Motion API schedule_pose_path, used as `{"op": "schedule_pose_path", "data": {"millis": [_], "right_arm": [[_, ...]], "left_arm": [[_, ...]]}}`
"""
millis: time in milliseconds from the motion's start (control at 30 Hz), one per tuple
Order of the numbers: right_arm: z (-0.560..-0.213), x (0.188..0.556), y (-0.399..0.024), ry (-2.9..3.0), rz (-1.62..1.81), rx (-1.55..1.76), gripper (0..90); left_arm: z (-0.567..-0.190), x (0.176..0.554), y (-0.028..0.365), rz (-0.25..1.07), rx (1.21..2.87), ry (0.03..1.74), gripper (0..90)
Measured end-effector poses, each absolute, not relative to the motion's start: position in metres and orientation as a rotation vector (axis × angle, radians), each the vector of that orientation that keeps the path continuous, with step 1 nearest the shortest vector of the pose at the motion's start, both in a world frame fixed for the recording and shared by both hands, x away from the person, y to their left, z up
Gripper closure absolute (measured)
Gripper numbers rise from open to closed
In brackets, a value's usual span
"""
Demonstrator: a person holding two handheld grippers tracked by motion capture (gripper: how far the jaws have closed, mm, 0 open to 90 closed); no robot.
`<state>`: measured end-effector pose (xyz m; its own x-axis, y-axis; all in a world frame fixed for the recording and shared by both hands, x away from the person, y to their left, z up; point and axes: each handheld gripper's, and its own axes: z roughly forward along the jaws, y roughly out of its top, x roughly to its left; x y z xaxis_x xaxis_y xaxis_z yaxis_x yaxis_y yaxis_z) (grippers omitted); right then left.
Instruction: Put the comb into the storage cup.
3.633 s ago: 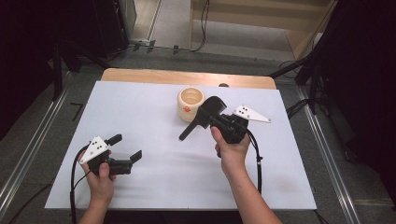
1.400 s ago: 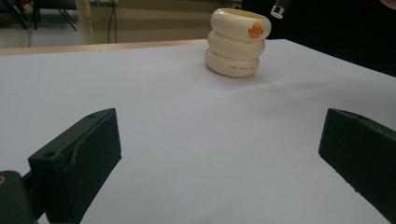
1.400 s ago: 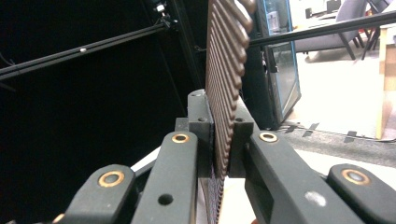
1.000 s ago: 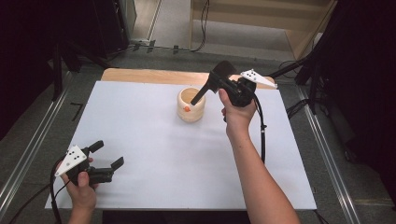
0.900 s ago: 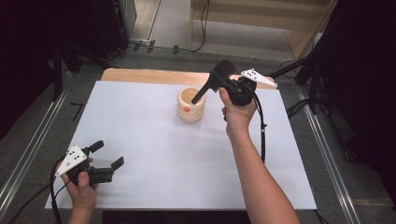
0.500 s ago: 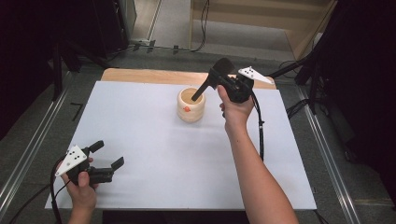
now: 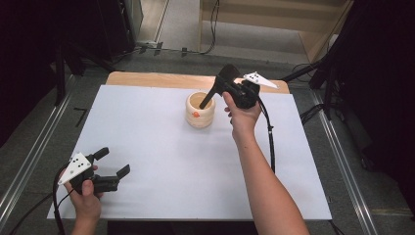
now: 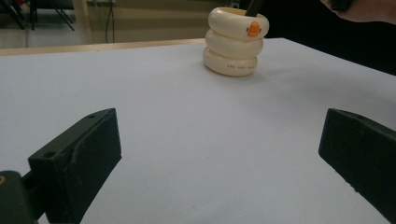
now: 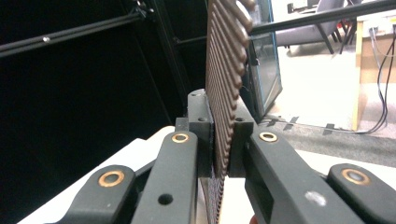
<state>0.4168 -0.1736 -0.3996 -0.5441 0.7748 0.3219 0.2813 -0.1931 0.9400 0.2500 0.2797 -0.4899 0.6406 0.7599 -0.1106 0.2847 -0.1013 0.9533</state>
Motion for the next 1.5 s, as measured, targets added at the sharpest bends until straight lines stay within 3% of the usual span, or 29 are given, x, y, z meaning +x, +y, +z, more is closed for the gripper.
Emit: {"op": "schedule_pose_path", "data": {"millis": [1367, 1500], "right_arm": [[-0.459, 0.435, -0.156, 1.705, 1.794, 1.481, 82.6], [-0.461, 0.435, -0.159, 1.686, 1.785, 1.526, 77.4]], "left_arm": [[-0.49, 0.25, 0.279, 0.501, 1.689, 0.859, 0.0], [-0.49, 0.25, 0.279, 0.502, 1.689, 0.86, 0.0]]}}
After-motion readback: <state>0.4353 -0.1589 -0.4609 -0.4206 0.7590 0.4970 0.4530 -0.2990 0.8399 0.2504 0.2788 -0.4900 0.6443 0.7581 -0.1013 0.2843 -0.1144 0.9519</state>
